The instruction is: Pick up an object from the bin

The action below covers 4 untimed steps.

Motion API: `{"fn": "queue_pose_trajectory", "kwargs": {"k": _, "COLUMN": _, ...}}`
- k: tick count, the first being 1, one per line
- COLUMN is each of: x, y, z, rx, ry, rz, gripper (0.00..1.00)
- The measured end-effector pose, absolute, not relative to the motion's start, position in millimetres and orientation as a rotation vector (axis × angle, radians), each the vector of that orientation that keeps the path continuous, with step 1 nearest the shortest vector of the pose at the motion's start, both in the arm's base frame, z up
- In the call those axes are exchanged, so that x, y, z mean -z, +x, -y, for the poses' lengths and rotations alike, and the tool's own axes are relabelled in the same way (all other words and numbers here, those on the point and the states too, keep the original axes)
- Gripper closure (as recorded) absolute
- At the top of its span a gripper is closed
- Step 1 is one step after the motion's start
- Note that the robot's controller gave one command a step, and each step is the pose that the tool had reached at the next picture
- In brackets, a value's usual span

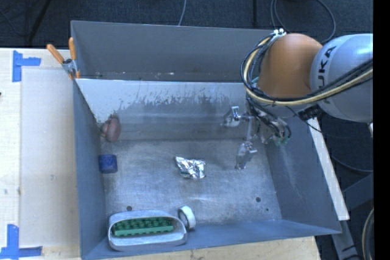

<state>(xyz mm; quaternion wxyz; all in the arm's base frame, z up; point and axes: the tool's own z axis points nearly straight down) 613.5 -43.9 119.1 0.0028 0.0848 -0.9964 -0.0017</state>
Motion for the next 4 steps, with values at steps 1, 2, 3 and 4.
{"fn": "queue_pose_trajectory", "kwargs": {"k": 1, "x": -72.1, "y": 591.9, "z": -47.9, "rx": -0.001, "ry": 0.458, "rz": 3.111, "gripper": 0.0}}
{"fn": "queue_pose_trajectory", "kwargs": {"k": 2, "x": -127.9, "y": 597.5, "z": -41.3, "rx": 0.001, "ry": 0.11, "rz": 3.144, "gripper": 0.0}}
{"fn": "queue_pose_trajectory", "kwargs": {"k": 3, "x": -72.5, "y": 555.8, "z": -41.7, "rx": 0.001, "ry": 0.365, "rz": 3.127, "gripper": 0.0}}
{"fn": "queue_pose_trajectory", "kwargs": {"k": 4, "x": -73.5, "y": 555.3, "z": -41.8, "rx": 0.0, "ry": 0.37, "rz": 3.12, "gripper": 1.0}}
